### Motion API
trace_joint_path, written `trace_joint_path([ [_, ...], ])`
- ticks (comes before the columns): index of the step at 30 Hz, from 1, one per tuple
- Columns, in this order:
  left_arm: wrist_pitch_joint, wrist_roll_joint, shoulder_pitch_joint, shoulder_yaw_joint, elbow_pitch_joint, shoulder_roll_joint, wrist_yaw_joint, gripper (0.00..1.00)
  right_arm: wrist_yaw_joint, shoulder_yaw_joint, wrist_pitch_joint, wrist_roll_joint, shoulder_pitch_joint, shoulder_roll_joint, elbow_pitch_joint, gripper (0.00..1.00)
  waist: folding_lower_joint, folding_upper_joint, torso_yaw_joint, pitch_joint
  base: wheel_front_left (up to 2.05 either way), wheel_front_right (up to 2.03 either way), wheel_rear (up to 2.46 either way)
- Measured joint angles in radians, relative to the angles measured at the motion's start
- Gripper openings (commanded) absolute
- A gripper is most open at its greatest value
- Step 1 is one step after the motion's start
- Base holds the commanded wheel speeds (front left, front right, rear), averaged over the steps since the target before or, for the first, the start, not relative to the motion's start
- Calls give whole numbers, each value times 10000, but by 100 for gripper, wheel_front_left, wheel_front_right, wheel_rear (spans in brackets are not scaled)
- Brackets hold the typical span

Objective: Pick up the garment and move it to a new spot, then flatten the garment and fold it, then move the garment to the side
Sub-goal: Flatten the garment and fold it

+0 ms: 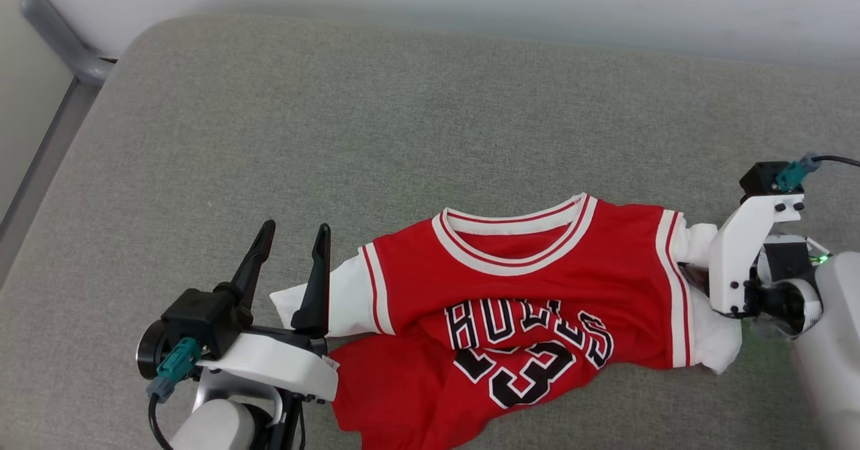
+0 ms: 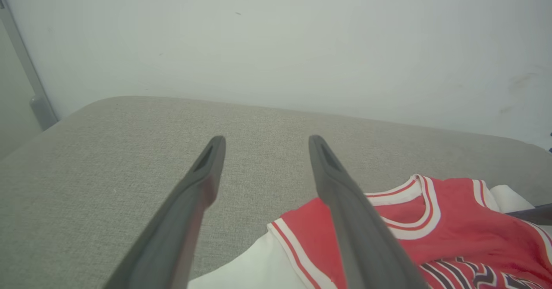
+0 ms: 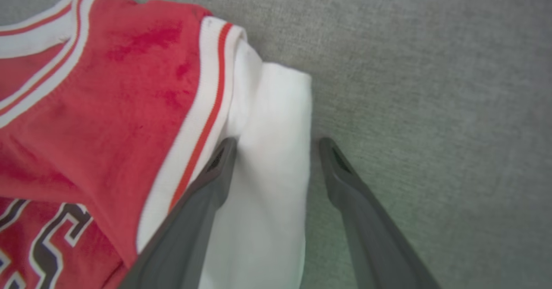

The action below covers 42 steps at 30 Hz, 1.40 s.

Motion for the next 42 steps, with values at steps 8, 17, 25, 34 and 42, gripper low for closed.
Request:
trace_joint_path([
  [8,-65,-148,-84,134,376,-190,-196,100,-2,408,711,466,-389,-123,1016,0,-1,-1,89,180,0,0,0],
  [17,414,-681,-61,376,744,102,-374,100,2,667,-627,913,-423,-161,662,0,0,0,-196,-177,0,0,0],
  [25,2846,-1994,-438,754,1085,1108,-897,100,2,420,-1400,955,270,-485,-713,0,-1,0,-784,-604,0,0,0],
  [34,7089,-3779,-1445,506,2253,2157,-1563,100,2,203,-1187,663,1152,-50,-2034,0,-2,0,-1599,-661,0,0,0],
  [42,8847,-4376,-2380,155,3526,2240,-1941,100,2,167,-1085,502,1301,339,-2665,0,-1,0,-2014,-187,0,0,0],
])
